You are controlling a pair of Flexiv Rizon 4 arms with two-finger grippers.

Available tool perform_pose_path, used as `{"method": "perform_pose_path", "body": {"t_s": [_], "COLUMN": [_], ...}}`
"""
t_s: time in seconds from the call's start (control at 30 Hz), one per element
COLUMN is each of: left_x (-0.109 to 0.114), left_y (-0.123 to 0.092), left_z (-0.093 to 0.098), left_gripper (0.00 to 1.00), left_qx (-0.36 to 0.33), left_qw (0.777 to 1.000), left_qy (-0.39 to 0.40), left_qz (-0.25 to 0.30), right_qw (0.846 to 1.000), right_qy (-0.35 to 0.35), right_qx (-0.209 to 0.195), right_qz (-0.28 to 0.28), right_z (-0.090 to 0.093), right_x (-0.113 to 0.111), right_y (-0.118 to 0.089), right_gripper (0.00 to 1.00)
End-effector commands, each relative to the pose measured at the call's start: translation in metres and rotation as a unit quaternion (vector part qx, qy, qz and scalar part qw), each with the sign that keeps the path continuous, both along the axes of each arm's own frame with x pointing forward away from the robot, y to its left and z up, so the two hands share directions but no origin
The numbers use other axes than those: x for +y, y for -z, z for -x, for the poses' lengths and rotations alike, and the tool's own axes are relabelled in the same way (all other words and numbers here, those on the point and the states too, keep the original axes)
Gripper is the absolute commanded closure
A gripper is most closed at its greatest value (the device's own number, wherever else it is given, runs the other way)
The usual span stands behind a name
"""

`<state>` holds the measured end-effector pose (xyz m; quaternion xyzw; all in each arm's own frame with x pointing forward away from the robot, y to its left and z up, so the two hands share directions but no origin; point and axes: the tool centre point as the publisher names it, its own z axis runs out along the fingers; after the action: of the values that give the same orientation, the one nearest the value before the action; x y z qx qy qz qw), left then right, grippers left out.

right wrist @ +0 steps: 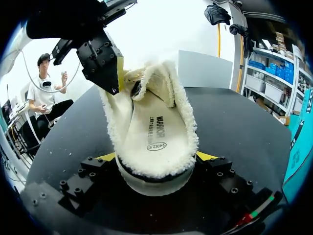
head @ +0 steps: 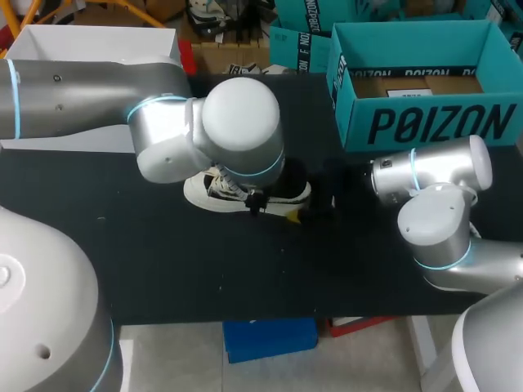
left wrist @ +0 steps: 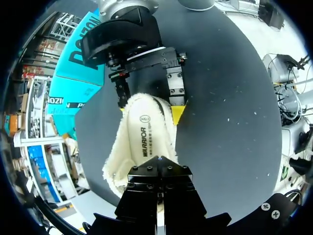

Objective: Take the shoe out of the shoebox, open the shoe tongue, remove and reinsert the insole, then place the shoe into the shoebox

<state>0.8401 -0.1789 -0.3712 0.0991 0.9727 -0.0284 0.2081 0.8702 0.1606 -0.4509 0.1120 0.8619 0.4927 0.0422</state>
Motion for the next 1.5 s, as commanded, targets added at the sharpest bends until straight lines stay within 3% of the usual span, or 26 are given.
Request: {"method": "perform_pose_path", "body": {"t_s": [0.03,0.17,0.4,0.73,0.93,1.1,1.5], "left_x": [0.003,0.000,-0.008,-0.011,-0.011,-0.004,-0.004], "left_y": [0.000,-0.005,-0.010,-0.001,0.006,0.004,0.004], "left_z": [0.001,-0.005,-0.032,-0.040,-0.034,-0.025,-0.025], "left_gripper": [1.00,1.00,1.00,1.00,1.00,1.00,1.00], "left_qx": [-0.002,0.014,0.165,0.232,0.252,0.256,0.256], "left_qw": [1.000,1.000,0.985,0.970,0.964,0.964,0.964], "left_qy": [0.001,0.005,0.037,0.050,0.040,0.046,0.046], "left_qz": [0.004,0.001,-0.026,-0.058,-0.081,-0.065,-0.065], "right_qw": [1.000,1.000,1.000,1.000,1.000,1.000,1.000], "right_qy": [0.001,0.001,0.001,0.001,0.001,0.001,0.001], "right_qx": [0.001,0.001,0.001,0.001,0.001,0.001,0.001], "right_qz": [0.002,0.002,0.002,0.002,0.002,0.002,0.002], "right_z": [-0.001,-0.001,-0.001,-0.001,-0.001,-0.001,-0.001], "right_x": [0.003,0.003,0.003,0.003,0.003,0.003,0.003], "right_y": [0.006,0.006,0.006,0.006,0.006,0.006,0.006], "right_gripper": [1.00,1.00,1.00,1.00,1.00,1.00,1.00]}}
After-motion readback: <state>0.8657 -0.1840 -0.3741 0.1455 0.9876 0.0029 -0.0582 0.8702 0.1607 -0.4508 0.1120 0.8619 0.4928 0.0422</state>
